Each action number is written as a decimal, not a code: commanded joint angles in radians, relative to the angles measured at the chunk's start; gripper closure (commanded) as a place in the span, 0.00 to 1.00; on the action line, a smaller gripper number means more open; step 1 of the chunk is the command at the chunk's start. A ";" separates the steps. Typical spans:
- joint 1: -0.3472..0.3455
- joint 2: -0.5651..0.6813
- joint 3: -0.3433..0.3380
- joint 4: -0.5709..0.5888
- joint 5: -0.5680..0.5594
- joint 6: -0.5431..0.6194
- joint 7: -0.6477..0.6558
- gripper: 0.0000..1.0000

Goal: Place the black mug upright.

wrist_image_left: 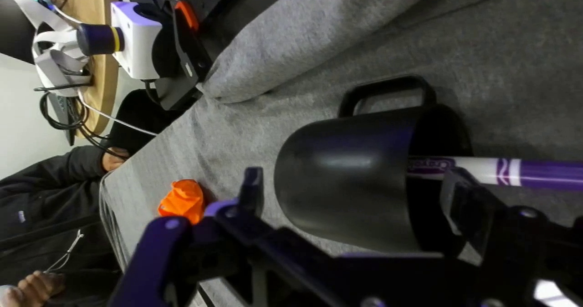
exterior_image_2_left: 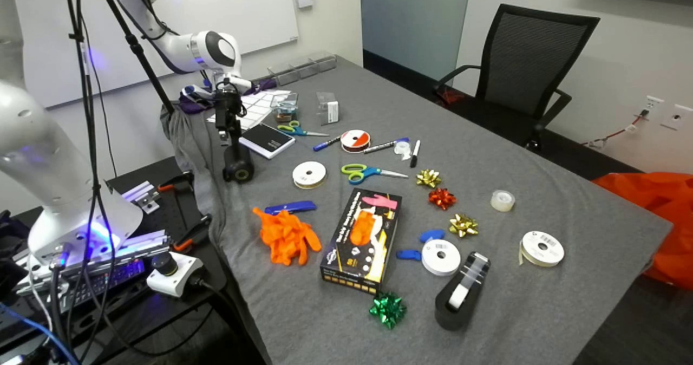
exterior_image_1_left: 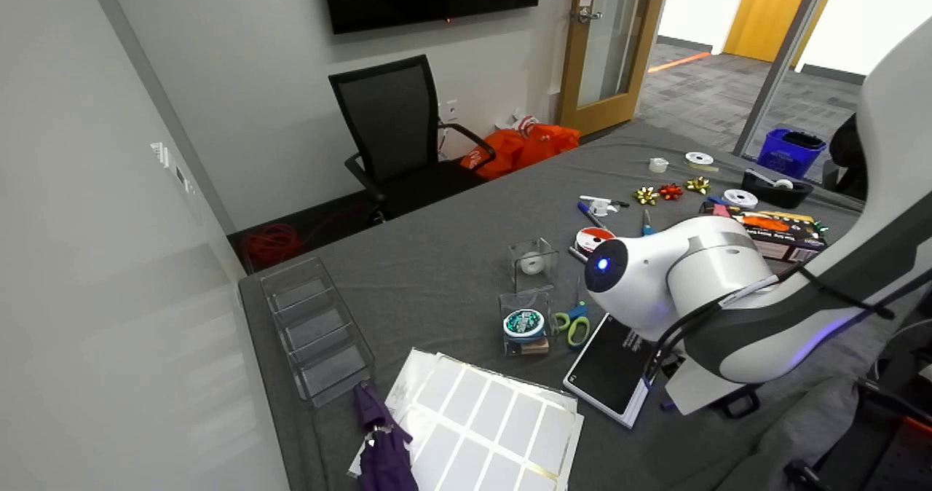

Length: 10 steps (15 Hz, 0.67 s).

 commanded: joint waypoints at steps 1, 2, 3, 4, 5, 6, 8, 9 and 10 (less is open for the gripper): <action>0.013 -0.002 -0.018 0.001 0.009 -0.064 -0.008 0.26; 0.013 -0.001 -0.019 0.004 0.007 -0.076 0.001 0.34; 0.013 0.000 -0.020 0.005 0.007 -0.082 0.006 0.41; 0.013 0.000 -0.020 0.007 0.008 -0.087 0.011 0.47; 0.012 0.001 -0.019 0.009 0.008 -0.090 0.015 0.55; 0.012 0.001 -0.019 0.012 0.009 -0.094 0.017 0.61; 0.011 0.003 -0.019 0.016 0.008 -0.098 0.022 0.75; 0.010 0.002 -0.019 0.018 0.008 -0.100 0.022 0.83; 0.009 0.001 -0.019 0.019 0.009 -0.101 0.022 0.89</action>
